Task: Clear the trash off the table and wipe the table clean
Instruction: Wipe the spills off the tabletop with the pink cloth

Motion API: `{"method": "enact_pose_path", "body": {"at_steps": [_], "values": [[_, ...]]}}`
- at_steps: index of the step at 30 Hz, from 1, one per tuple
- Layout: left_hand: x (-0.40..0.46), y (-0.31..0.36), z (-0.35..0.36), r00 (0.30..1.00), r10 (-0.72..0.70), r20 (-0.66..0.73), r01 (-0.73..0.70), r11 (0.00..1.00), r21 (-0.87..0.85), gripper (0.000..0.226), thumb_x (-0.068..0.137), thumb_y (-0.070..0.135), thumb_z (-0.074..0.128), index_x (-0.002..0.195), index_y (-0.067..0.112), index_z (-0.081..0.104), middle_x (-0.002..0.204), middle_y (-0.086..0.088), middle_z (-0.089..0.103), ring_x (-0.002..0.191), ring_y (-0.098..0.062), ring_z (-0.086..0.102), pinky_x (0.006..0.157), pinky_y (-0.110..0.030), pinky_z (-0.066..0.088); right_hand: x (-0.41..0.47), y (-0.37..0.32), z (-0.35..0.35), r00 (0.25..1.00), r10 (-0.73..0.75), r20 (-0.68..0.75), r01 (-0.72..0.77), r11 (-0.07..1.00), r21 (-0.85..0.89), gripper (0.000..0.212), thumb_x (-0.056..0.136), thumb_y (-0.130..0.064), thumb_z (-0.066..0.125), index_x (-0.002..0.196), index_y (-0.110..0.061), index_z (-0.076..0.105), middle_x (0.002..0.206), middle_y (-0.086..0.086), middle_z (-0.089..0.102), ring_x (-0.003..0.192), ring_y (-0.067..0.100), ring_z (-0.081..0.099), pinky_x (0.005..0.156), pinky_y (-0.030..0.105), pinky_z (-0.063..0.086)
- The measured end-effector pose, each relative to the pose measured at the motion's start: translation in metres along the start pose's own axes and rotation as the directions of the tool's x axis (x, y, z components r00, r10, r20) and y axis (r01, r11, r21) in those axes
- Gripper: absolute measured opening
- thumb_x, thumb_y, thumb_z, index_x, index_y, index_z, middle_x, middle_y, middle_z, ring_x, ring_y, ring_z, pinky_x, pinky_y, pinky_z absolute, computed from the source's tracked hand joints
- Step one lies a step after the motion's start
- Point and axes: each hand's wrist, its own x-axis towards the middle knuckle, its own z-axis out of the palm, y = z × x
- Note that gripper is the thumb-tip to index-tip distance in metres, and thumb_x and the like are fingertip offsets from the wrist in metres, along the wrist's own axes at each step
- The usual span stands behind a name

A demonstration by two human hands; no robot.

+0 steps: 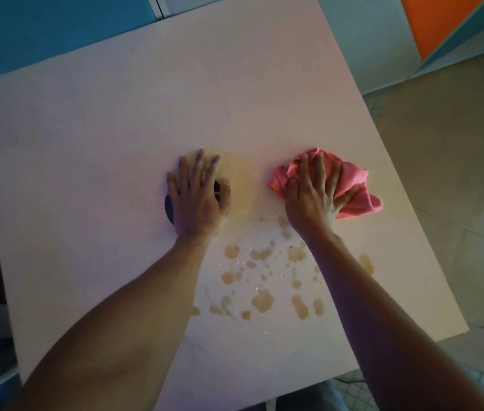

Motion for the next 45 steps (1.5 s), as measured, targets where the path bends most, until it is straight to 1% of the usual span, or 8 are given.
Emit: {"method": "enact_pose_path", "body": {"at_steps": [6,8,11,19,26,30,36,45], "values": [[0.001,-0.003,-0.001,1.0,0.001,-0.001,-0.001,1.0,-0.003,0.05,0.101,0.046,0.044,0.149,0.032,0.047,0.161,0.002,0.036,0.151,-0.033,0.027,0.12,-0.055,0.02,-0.036,-0.031,0.032,0.964,-0.266,0.0,0.265,0.961,-0.082,0.057,0.102,-0.036,0.032,0.158,-0.029,0.02,0.166,-0.006,0.012,0.154,0.025,-0.003,0.115,0.061,-0.016],[0.001,-0.002,-0.002,1.0,-0.005,0.007,0.006,1.0,-0.027,0.049,0.1,0.044,0.044,0.148,0.032,0.048,0.161,0.003,0.036,0.151,-0.032,0.026,0.121,-0.054,0.019,-0.057,-0.013,0.029,0.956,-0.295,-0.003,0.293,0.951,-0.101,0.054,0.103,-0.038,0.031,0.156,-0.03,0.027,0.165,-0.006,0.019,0.154,0.021,0.001,0.118,0.064,-0.005],[0.001,-0.002,-0.004,1.0,-0.008,0.029,0.009,0.999,-0.036,0.049,0.1,0.044,0.042,0.148,0.033,0.047,0.162,0.005,0.034,0.152,-0.03,0.024,0.122,-0.053,0.017,-0.059,0.022,0.013,0.961,-0.275,-0.009,0.271,0.953,-0.134,0.053,0.103,-0.041,0.03,0.155,-0.033,0.028,0.165,-0.007,0.019,0.154,0.018,0.003,0.117,0.066,0.003],[0.001,-0.001,-0.002,1.0,-0.002,0.01,0.003,1.0,-0.027,0.048,0.101,0.044,0.043,0.148,0.032,0.047,0.162,0.005,0.035,0.152,-0.03,0.025,0.121,-0.053,0.018,0.001,-0.009,0.001,0.999,0.032,-0.027,-0.033,0.999,-0.018,0.057,0.102,-0.037,0.028,0.157,-0.039,0.013,0.167,-0.011,0.0,0.153,0.02,-0.009,0.113,0.07,-0.012],[0.002,-0.003,-0.004,1.0,-0.015,0.024,0.016,0.998,-0.053,0.048,0.1,0.041,0.045,0.147,0.033,0.047,0.162,0.005,0.035,0.153,-0.03,0.023,0.122,-0.052,0.015,-0.065,-0.008,0.026,0.94,-0.341,0.006,0.339,0.932,-0.129,0.054,0.104,-0.041,0.029,0.157,-0.029,0.027,0.165,-0.004,0.019,0.154,0.025,0.001,0.117,0.068,-0.002],[0.002,-0.002,-0.007,1.0,-0.003,0.031,0.005,0.998,-0.055,0.049,0.099,0.042,0.043,0.147,0.032,0.047,0.162,0.004,0.035,0.152,-0.03,0.024,0.122,-0.053,0.016,-0.082,0.038,0.01,0.961,-0.276,-0.033,0.267,0.949,-0.168,0.051,0.104,-0.039,0.038,0.154,-0.032,0.032,0.164,-0.006,0.022,0.154,0.02,0.006,0.117,0.067,0.004],[0.005,-0.003,-0.003,1.0,0.0,-0.006,0.0,1.0,-0.024,0.046,0.101,0.041,0.042,0.145,0.031,0.049,0.16,0.004,0.038,0.151,-0.03,0.026,0.121,-0.052,0.019,-0.039,0.021,0.005,0.996,-0.089,-0.002,0.088,0.989,-0.115,0.058,0.101,-0.04,0.018,0.158,-0.036,0.012,0.167,-0.007,-0.001,0.153,0.025,-0.011,0.112,0.073,-0.006],[-0.004,-0.005,-0.001,1.0,0.017,0.004,-0.017,1.0,-0.011,0.045,0.101,0.034,0.041,0.145,0.025,0.049,0.159,-0.002,0.04,0.15,-0.034,0.027,0.119,-0.056,0.019,-0.091,0.028,0.028,0.946,-0.323,-0.023,0.315,0.935,-0.165,0.056,0.102,-0.043,0.026,0.156,-0.028,0.029,0.164,-0.003,0.024,0.154,0.027,0.006,0.117,0.066,-0.004]]}}
